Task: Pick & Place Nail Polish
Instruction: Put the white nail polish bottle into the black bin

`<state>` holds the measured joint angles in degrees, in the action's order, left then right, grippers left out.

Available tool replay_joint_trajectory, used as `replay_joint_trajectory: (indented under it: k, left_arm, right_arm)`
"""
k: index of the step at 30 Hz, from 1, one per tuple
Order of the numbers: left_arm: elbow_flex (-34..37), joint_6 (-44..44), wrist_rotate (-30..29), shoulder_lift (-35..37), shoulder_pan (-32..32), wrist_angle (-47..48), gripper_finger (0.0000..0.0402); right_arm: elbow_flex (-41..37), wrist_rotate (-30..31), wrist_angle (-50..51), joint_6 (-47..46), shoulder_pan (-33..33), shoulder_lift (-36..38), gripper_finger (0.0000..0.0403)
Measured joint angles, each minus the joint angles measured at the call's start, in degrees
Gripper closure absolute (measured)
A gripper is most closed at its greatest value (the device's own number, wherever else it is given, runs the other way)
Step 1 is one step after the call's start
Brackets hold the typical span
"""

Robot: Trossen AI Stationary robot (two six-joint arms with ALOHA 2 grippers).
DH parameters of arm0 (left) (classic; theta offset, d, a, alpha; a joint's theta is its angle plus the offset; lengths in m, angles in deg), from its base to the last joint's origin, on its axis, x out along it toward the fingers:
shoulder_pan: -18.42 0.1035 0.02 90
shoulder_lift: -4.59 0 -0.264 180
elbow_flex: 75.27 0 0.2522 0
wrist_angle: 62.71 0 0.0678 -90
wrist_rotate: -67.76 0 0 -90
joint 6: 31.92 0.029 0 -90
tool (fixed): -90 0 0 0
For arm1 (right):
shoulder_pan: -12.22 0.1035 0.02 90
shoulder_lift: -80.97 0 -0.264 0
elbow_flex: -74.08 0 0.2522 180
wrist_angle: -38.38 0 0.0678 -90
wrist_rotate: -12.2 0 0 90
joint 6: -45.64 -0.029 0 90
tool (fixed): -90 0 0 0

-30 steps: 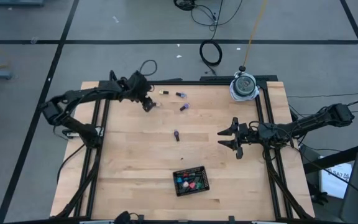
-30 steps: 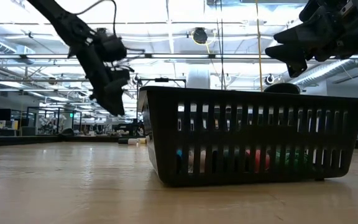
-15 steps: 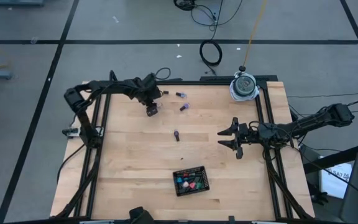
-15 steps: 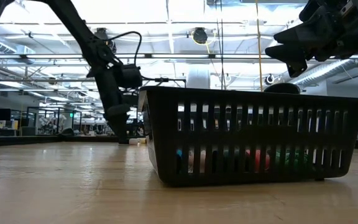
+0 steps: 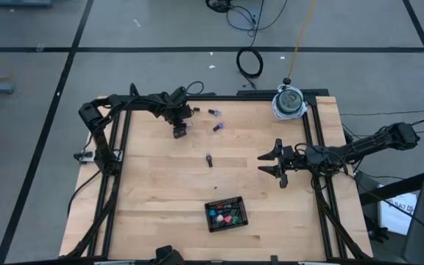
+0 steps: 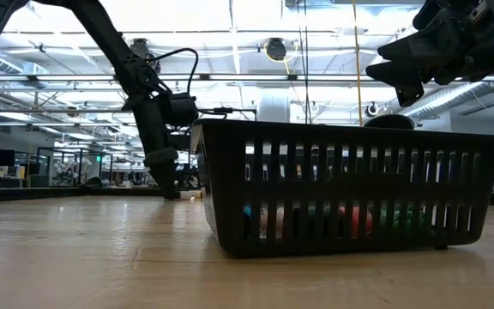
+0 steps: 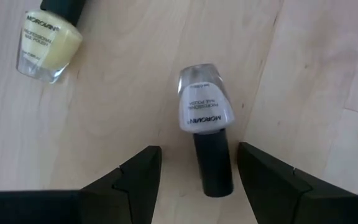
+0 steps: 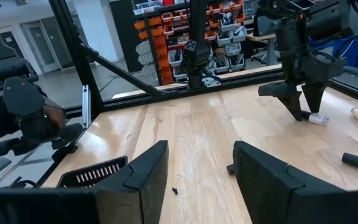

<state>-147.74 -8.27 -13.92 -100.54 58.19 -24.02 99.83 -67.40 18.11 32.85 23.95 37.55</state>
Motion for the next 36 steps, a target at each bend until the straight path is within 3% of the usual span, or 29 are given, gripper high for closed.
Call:
replay_joint_trajectory:
  k: [11, 20, 36]
  left_arm:
    - [0.11, -4.27, -0.37, -0.09, -0.27, 0.24, 0.019]
    - [0.17, -4.32, 2.42, -0.17, -0.52, 0.49, 0.019]
    - [0.22, -4.42, 1.72, -0.2, -0.59, 1.0, 0.0198]
  right_arm:
    - [0.0, -0.01, 0.01, 0.0, -0.02, 0.0, 0.0234]
    - [0.0, 0.0, -0.01, -0.02, 0.0, 0.0, 0.0234]
    - [0.0, -0.01, 0.01, -0.01, 0.0, 0.0, 0.0234]
